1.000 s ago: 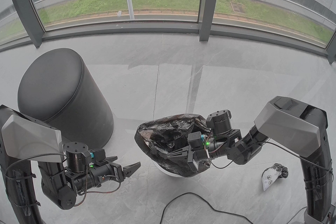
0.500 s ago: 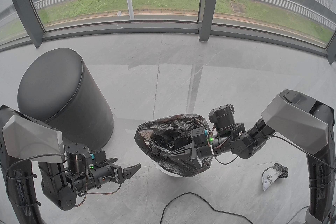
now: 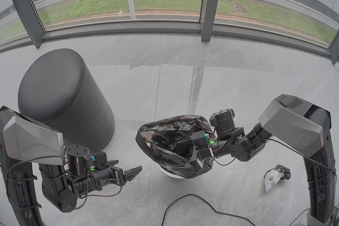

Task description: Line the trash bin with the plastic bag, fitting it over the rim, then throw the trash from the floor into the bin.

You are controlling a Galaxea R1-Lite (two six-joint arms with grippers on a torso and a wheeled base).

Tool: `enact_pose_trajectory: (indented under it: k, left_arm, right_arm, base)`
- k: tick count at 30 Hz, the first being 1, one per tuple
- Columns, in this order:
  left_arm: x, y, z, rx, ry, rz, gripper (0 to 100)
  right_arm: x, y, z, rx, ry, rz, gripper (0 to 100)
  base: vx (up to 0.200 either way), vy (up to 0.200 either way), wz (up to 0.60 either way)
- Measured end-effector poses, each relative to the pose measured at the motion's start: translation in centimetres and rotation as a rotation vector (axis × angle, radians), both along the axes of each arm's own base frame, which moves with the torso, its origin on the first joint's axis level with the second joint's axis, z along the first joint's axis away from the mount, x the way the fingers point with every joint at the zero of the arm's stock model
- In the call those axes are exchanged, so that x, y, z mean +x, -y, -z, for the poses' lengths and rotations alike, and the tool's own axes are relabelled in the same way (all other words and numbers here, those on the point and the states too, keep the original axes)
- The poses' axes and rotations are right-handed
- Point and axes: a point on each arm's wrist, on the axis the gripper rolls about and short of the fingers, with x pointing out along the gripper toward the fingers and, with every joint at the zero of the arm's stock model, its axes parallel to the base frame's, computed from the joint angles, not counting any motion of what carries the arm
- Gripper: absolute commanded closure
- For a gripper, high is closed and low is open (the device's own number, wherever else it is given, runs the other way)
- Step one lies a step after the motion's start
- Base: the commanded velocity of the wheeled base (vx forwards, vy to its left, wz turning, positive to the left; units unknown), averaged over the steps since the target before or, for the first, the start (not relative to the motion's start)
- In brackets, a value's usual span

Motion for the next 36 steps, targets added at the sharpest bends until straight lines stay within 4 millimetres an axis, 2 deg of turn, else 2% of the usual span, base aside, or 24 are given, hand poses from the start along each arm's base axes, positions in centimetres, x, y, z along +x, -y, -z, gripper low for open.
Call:
enact_pose_trajectory:
  k: [10,29,30,36]
  left_arm:
    - [0.0,0.0,0.0,0.0,-0.002,-0.002,0]
    - [0.0,-0.1,-0.2,-0.003,0.007,-0.003,0]
    - [0.0,-0.1,-0.2,-0.002,0.008,-0.006,0]
    - [0.0,-0.1,-0.4,0.006,0.014,-0.026,0]
  right_arm:
    - [0.8,-0.4,1.4,-0.042,0.032,0.036,0]
    - [1.6,-0.7,2.4,-0.038,0.046,0.044,0]
    - [1.7,-0.7,2.4,-0.035,0.051,0.044,100]
    - [2.1,-0.9,2.9,-0.022,0.071,0.046,100]
  base:
    - [0.0,0.0,0.0]
    - [0.0,0.0,0.0]
    - [0.0,0.0,0.0]
    - [0.0,0.0,0.0]
